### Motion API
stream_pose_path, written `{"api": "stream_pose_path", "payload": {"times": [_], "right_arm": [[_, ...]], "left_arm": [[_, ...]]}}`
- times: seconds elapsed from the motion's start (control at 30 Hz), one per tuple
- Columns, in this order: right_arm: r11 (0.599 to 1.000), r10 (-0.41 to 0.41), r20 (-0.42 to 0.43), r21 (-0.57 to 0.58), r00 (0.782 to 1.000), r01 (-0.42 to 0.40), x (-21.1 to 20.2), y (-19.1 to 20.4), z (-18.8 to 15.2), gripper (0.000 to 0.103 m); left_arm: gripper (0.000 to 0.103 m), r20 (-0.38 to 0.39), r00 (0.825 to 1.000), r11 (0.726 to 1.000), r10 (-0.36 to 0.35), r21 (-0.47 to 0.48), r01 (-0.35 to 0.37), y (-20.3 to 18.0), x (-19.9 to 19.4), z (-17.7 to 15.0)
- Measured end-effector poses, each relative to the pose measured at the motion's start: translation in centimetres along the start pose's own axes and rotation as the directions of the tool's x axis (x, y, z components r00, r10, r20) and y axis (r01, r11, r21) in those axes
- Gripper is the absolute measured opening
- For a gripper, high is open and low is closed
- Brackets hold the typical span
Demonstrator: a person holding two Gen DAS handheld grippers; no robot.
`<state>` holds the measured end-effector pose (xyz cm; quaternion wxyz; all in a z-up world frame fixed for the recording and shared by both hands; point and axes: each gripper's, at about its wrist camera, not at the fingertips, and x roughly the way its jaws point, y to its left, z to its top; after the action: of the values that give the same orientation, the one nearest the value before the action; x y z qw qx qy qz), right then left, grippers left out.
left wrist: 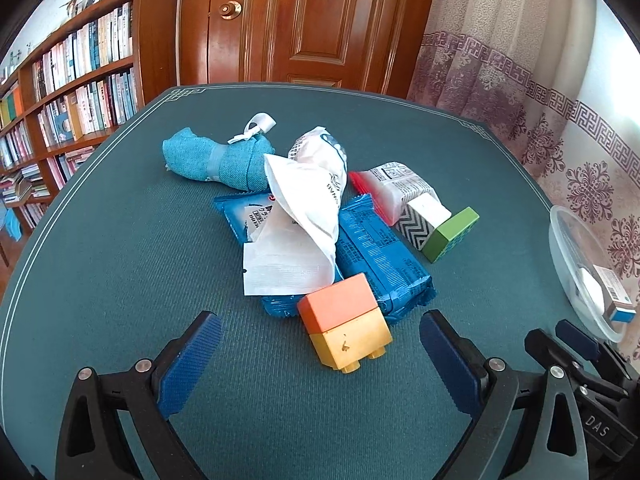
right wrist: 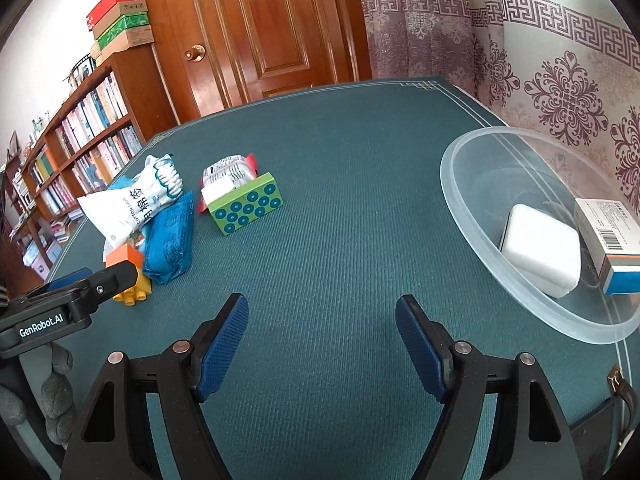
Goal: Organize objects
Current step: 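Grasp the orange-yellow toy brick with the left gripper and lift it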
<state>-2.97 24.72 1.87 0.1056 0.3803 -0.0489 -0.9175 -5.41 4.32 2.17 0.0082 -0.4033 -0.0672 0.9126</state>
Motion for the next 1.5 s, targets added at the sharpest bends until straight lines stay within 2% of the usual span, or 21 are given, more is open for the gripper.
{"api": "stream_pose_path", "payload": {"times": [0.1,0.2,0.37,0.5,0.73,1.3,1.5], "right_arm": [[1.000,0.003,0.009,-0.001,1.000,-0.003,-0.1,0.0,-0.1,0.077],[1.000,0.004,0.008,-0.011,1.000,-0.004,-0.1,0.3,-0.1,0.077],[1.000,0.008,-0.001,-0.005,1.000,-0.008,0.1,0.3,-0.1,0.077],[1.000,0.008,-0.008,-0.002,1.000,-0.008,0.3,0.2,-0.1,0.077],[1.000,0.009,-0.014,0.001,1.000,-0.009,0.4,0.2,-0.1,0.077],[1.000,0.008,-0.015,-0.001,1.000,-0.008,0.5,0.2,-0.1,0.077],[0.998,-0.019,-0.034,-0.062,0.999,0.017,0.9,1.6,0.0,0.077]], "left_arm": [[0.092,-0.008,1.000,1.000,0.015,-0.011,-0.015,0.3,0.5,0.0],[0.089,-0.014,1.000,1.000,0.022,-0.015,-0.022,0.3,0.9,0.0],[0.077,-0.004,1.000,1.000,0.001,-0.011,-0.001,0.4,0.8,-0.1],[0.060,-0.006,1.000,1.000,-0.028,-0.005,0.028,0.5,0.6,-0.2],[0.037,-0.036,0.998,0.998,-0.057,-0.003,0.057,0.8,0.2,-0.7],[0.035,-0.029,0.998,0.997,-0.053,0.055,0.055,1.9,-1.8,-2.9],[0.035,-0.018,0.999,0.998,-0.044,0.037,0.045,3.0,-2.0,-3.1]]}}
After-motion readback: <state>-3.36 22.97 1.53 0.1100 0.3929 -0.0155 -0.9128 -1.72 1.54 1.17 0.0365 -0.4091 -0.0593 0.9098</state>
